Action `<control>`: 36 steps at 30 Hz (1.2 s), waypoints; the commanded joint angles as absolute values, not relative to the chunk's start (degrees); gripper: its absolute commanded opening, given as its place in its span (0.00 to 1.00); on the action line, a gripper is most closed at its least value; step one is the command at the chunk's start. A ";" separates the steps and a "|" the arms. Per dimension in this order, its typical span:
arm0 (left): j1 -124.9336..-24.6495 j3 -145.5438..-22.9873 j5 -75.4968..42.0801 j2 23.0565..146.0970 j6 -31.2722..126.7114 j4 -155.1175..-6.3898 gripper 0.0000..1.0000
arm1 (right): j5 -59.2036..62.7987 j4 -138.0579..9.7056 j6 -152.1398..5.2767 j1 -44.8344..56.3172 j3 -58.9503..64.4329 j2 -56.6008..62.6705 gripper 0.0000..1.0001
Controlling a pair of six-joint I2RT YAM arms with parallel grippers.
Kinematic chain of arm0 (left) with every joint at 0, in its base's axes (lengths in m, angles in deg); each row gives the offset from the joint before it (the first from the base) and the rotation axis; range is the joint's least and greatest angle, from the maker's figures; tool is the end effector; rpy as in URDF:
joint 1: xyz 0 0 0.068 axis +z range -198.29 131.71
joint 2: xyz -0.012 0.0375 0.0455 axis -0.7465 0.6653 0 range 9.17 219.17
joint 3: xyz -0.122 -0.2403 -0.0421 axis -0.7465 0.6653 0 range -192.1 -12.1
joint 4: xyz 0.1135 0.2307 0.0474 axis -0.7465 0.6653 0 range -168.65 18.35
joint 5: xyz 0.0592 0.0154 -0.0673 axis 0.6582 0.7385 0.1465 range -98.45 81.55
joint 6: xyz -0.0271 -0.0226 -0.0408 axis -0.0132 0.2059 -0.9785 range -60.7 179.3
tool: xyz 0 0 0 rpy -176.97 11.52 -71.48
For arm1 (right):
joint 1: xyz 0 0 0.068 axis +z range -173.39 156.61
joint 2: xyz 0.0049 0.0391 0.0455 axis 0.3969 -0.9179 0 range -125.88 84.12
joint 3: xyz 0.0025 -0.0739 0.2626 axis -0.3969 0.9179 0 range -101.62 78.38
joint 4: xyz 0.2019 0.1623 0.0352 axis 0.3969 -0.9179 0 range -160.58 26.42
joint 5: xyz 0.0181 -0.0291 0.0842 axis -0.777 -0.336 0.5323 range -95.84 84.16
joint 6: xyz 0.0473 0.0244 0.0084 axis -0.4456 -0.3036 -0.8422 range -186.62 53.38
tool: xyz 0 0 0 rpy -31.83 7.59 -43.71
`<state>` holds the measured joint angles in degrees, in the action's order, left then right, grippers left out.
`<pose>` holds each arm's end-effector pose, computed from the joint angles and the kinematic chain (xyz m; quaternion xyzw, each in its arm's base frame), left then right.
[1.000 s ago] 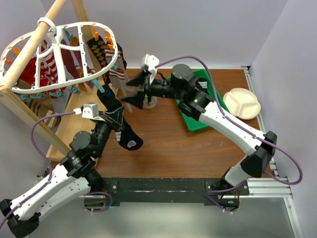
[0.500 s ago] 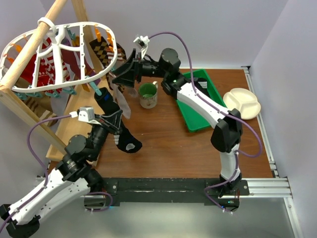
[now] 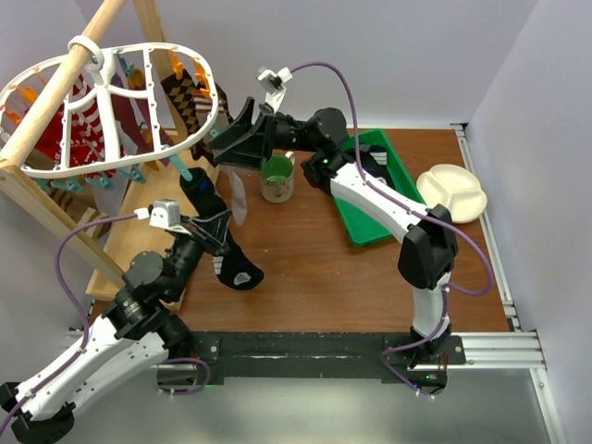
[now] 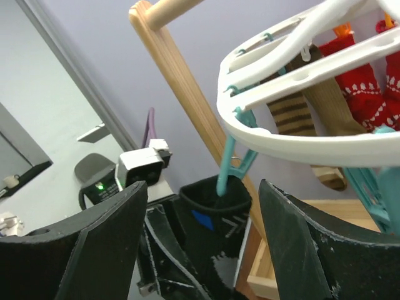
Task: Remove the socks clipped to the hanger
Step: Remove the sock from the hanger.
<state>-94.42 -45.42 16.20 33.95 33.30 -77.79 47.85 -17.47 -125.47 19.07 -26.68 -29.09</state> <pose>0.0932 -0.0757 0.3340 -0.0458 0.6612 -0.3195 0.6773 0.3126 0.3249 0.4393 -0.3458 0.4452 0.7457 0.3551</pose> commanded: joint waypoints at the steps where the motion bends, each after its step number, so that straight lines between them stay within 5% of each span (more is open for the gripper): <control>1: -94.52 -46.73 12.30 34.31 32.58 -75.57 0.00 | 47.77 -15.34 -127.59 20.47 -29.28 -27.76 0.75; 36: -94.61 -47.25 9.75 35.80 34.60 -77.24 0.00 | 40.39 -30.18 -122.08 27.77 -43.70 -39.28 0.75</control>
<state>-94.42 -46.29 13.11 35.08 33.54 -78.09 41.14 -29.17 -122.52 25.85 -40.01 -39.65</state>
